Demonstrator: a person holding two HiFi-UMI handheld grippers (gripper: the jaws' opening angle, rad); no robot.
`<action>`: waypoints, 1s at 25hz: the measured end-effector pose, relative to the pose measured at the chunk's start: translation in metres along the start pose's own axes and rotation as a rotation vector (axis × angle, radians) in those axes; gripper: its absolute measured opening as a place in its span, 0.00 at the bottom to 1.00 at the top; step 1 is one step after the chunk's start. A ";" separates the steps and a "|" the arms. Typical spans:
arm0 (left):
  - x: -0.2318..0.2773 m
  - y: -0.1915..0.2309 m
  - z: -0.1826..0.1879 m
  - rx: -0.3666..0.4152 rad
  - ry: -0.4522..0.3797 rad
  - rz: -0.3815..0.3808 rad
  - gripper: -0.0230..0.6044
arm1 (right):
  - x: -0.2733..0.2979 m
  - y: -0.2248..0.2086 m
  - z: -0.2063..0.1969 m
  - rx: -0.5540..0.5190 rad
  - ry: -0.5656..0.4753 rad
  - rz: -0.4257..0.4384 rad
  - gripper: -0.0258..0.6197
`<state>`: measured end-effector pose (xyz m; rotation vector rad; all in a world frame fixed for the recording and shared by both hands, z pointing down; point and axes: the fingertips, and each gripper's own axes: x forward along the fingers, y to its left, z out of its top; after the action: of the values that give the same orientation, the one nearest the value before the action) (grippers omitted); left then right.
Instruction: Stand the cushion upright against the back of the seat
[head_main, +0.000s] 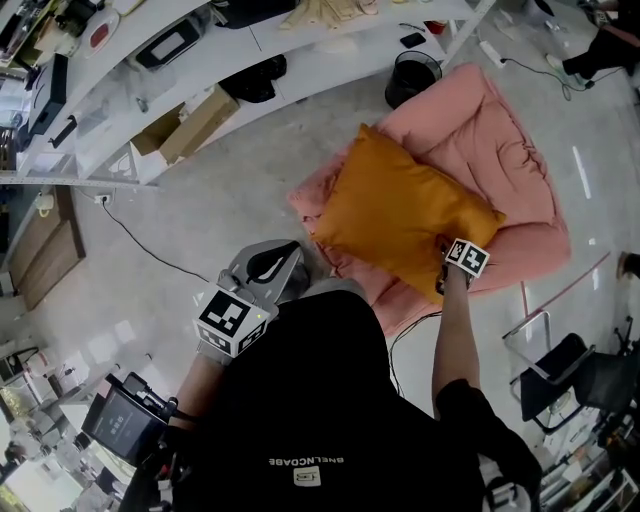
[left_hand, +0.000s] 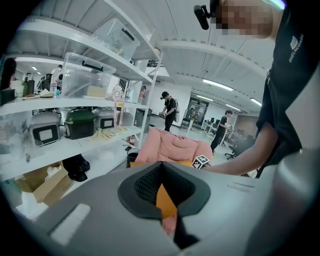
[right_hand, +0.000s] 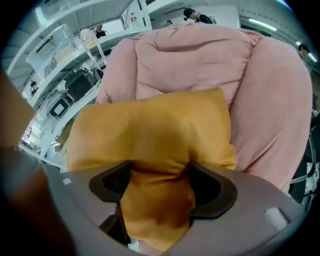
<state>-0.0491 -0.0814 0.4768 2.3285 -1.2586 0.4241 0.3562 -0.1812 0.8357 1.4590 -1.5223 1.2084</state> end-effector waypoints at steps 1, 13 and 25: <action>0.000 0.000 -0.001 0.000 -0.001 0.001 0.06 | 0.004 0.000 0.000 0.005 0.028 0.009 0.62; -0.004 0.005 0.001 -0.032 -0.028 0.017 0.06 | 0.005 0.012 0.006 0.152 -0.020 0.112 0.18; -0.005 -0.011 -0.004 -0.030 -0.041 -0.050 0.06 | -0.052 0.027 0.009 0.126 -0.203 0.139 0.07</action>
<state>-0.0422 -0.0707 0.4751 2.3485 -1.2146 0.3401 0.3374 -0.1742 0.7795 1.6217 -1.7346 1.2889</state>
